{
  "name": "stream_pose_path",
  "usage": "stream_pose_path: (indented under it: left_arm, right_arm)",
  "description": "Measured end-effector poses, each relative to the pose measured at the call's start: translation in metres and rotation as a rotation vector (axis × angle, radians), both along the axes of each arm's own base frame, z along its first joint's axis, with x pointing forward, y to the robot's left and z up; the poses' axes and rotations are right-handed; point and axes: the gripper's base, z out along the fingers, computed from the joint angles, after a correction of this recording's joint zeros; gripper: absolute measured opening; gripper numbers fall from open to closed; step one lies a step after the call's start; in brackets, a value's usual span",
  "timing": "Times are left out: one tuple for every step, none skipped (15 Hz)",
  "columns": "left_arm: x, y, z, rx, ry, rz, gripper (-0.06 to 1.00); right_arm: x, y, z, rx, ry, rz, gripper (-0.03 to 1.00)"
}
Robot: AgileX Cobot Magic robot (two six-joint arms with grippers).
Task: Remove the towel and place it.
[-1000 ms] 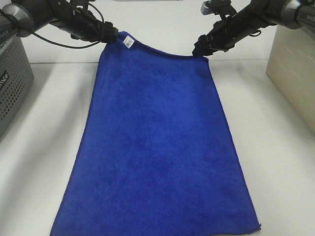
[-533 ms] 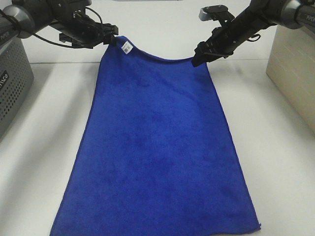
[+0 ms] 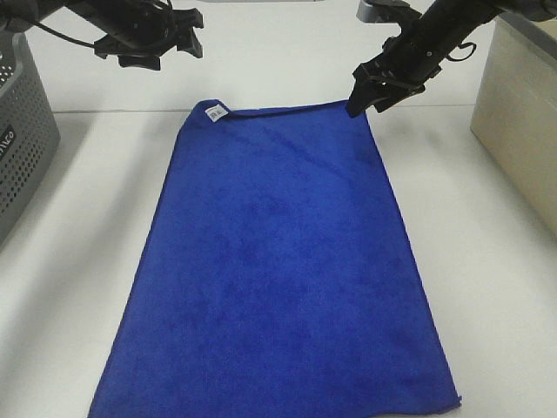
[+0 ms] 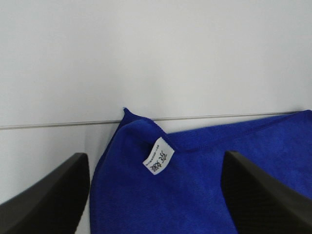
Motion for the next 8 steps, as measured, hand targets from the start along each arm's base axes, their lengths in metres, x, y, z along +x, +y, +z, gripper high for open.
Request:
stream_pose_path:
  left_arm:
    - [-0.002,0.0,0.005,0.002,0.003,-0.003,0.71]
    - [-0.005,0.001,0.009,0.017,0.022,-0.011,0.71]
    - [-0.009,0.002,0.015,0.043,0.051,-0.024,0.71]
    - [-0.014,0.005,0.023,0.08,0.075,-0.035,0.71]
    - [-0.02,0.007,0.032,0.113,0.101,-0.045,0.71]
    - [-0.027,0.009,0.041,0.147,0.134,-0.056,0.71]
    - [-0.033,0.011,0.049,0.171,0.167,-0.066,0.71]
    - [-0.041,0.013,0.059,0.186,0.198,-0.077,0.71]
  right_arm:
    - [-0.004,-0.001,0.006,-0.007,0.025,-0.002,0.64]
    - [-0.007,-0.002,0.011,-0.019,0.055,-0.013,0.64]
    - [-0.011,-0.004,0.018,-0.037,0.077,-0.036,0.64]
    - [-0.013,-0.006,0.027,-0.052,0.076,-0.063,0.64]
    - [-0.015,-0.008,0.04,-0.063,0.062,-0.091,0.64]
    - [-0.019,-0.01,0.055,-0.061,0.047,-0.123,0.65]
    - [-0.022,-0.011,0.07,-0.063,0.028,-0.148,0.67]
    - [-0.027,-0.013,0.088,-0.061,0.004,-0.182,0.7]
